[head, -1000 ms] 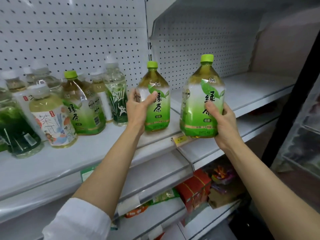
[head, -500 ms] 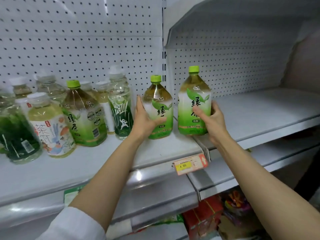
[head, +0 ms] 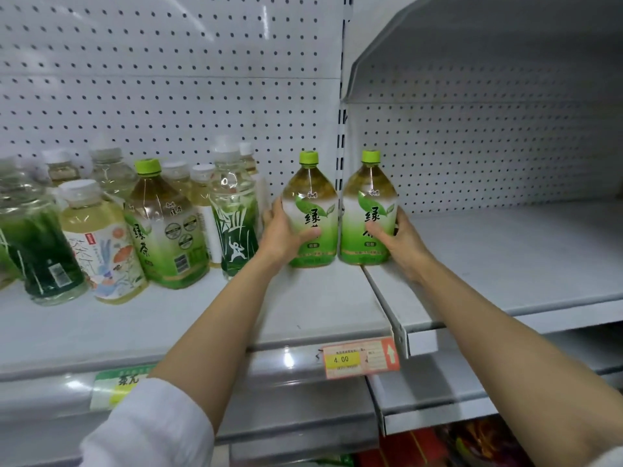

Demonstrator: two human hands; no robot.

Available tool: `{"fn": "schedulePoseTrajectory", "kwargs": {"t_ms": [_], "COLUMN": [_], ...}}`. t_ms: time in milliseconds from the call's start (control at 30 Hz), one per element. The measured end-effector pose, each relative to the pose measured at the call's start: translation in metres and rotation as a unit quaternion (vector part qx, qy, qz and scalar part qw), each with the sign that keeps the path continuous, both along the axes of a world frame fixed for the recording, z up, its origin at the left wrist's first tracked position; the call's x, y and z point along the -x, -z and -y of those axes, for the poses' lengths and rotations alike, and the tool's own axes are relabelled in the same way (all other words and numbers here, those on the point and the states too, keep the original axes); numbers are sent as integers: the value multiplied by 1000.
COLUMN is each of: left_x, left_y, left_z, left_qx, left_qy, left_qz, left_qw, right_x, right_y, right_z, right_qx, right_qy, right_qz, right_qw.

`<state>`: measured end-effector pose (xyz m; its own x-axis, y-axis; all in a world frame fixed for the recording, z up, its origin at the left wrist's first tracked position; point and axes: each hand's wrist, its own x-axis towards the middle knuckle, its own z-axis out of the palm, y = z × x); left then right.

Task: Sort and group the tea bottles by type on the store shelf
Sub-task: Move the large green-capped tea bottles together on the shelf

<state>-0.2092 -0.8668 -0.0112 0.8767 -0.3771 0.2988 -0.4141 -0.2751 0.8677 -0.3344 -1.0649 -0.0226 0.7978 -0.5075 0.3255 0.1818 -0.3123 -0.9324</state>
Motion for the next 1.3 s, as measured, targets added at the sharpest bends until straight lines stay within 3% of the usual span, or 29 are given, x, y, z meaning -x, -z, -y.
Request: {"fn": "schedulePoseTrajectory", "kwargs": {"t_ms": [133,267,467,567,700,900,1133,1300], "left_x": [12,31,58,59,50,31,1,-16], "left_y": [-3,-1,-7,-8,-4,9,12,2], "left_z": [3,-6,-69,-108,-153,-228,-299,-315], "left_qx": [-6,-78,-161,-152,-164,-200,-222,-224], "left_qy": [-14,-57,-113,-158,-192,-202,-209,-169], "left_qz": [20,112,303,365,374,384,434,393], "left_qw": [1000,989,933,905,892,878,848,876], "right_x": [-2,4,20,19,9,-24,-76,-105], "right_y": [-2,-2,-18,-17,-10,2,-18,-14], "right_z": [4,1,-39,-66,-112,-202,-294,-320], "right_qx": [60,138,339,398,444,462,401,320], "right_qy": [5,101,251,235,181,112,66,85], "right_qz": [-9,-32,57,107,120,156,34,-16], "right_qw": [998,985,905,880,869,866,913,943]}}
